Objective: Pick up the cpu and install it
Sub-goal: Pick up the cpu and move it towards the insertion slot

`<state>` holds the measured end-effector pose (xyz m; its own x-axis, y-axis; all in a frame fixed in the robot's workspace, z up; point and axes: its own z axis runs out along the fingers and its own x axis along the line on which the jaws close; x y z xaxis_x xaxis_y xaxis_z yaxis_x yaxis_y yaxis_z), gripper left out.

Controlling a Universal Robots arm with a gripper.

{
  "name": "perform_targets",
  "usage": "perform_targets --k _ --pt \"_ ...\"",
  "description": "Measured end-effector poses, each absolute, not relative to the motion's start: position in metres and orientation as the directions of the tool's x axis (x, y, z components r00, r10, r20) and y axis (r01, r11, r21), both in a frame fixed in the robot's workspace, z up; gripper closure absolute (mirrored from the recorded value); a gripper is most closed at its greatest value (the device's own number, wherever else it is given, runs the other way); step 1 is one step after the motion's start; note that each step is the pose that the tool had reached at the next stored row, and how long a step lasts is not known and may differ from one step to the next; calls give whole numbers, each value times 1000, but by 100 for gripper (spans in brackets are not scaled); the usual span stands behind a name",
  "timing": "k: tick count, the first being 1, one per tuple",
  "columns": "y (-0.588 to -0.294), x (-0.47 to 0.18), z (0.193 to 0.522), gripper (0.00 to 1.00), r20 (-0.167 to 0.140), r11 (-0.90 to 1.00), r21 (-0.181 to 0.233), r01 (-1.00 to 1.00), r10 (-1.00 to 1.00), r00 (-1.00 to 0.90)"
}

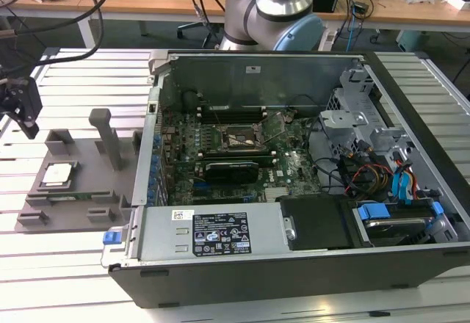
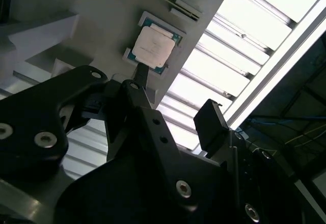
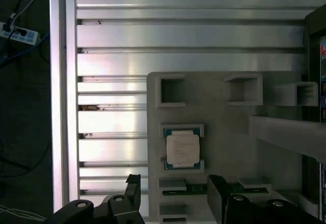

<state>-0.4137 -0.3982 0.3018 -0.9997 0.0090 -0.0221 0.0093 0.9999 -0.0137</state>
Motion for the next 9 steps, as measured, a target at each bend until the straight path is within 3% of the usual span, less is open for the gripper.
perform_targets --k 9 --pt "-398 -413 296 37 -22 1000 -14 9 9 -1000"
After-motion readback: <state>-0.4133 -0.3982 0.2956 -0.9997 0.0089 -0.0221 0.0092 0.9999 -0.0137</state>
